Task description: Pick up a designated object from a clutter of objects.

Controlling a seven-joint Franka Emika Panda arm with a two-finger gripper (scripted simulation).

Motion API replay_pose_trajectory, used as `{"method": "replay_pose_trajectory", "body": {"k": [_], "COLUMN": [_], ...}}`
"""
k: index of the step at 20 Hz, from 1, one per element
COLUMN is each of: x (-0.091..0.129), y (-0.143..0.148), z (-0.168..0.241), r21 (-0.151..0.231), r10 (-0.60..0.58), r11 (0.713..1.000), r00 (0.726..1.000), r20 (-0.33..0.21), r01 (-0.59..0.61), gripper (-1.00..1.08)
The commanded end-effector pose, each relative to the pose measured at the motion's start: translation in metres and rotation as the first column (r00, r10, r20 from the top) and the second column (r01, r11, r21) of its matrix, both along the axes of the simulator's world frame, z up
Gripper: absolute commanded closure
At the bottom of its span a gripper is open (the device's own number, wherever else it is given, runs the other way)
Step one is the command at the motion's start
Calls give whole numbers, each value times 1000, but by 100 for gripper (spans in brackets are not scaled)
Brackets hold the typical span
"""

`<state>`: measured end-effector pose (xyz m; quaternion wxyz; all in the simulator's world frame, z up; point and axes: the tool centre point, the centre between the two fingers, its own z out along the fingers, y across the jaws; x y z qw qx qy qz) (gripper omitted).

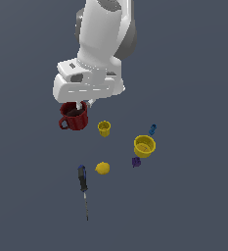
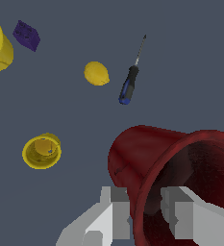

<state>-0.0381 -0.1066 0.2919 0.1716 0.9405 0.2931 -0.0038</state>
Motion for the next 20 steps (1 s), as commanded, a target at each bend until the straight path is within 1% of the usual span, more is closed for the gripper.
{"method": "replay_pose_trajectory", "body": {"k": [1,5,10,15,20], "x": [8,21,34,42,47], "y": [-18,-45,-69,-85,-93], "z": [25,58,88,108,118], "r21": [0,-2,-5,-6,-8], "r10": [1,1,0,-1,-1], "r11": [1000,1000,1000,1000,1000], "r00": [1000,1000,1000,1000,1000], "r20": [3,3,3,3,3], "r01": [-1,-1,0,1,1], "gripper": [108,108,108,108,108]}}
